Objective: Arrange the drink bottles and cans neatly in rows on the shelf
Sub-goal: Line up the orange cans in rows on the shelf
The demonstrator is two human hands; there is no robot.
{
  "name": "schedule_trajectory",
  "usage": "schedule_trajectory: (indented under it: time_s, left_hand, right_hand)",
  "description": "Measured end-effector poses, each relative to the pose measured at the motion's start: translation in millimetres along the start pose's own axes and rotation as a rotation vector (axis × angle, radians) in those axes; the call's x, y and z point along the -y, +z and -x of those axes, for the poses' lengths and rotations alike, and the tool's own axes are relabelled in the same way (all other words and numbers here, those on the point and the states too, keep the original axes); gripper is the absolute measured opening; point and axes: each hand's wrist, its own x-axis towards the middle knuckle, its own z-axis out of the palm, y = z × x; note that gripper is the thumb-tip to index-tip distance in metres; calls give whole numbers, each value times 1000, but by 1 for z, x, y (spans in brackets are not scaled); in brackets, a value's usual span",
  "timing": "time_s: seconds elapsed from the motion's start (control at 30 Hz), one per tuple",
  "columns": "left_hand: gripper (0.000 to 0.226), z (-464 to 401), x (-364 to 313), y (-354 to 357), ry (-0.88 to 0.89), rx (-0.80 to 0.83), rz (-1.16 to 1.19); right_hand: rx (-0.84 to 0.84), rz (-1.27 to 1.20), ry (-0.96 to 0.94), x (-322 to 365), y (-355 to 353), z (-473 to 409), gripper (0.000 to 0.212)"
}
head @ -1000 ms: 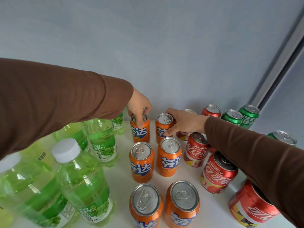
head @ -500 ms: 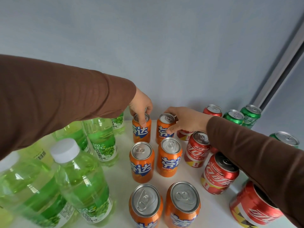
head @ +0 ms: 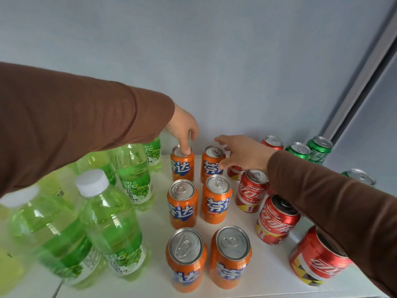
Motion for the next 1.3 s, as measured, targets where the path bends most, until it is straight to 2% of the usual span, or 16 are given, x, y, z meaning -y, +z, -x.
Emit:
schedule_trajectory:
  time_s: [0.1,0.33,0.47,0.7,1.07,1.3]
  left_hand:
    - [66,24,-8,-19,48,-17,-47]
    - [63,82,-34,-43,91,-274,78]
    - [63,115,-61,-37,141,-382,120]
    - [62,166,-112,-4,214,-510,134]
    - [61,218,-183,85,284,-619,127]
    - [70,240,-217,175,229,-621,106]
  right_hand:
    - [-79,36,-39,-4,-12,19,76]
    - [-241,29,-64,-9,-38,86,64]
    - [-328,-23,-60,-8,-45,136,57]
    - [-387,-39,-32,-5,-41,219,57]
    - [-529,-66,38,-6,28,330,54]
    - [-474,-119,120,-13,111,366,69]
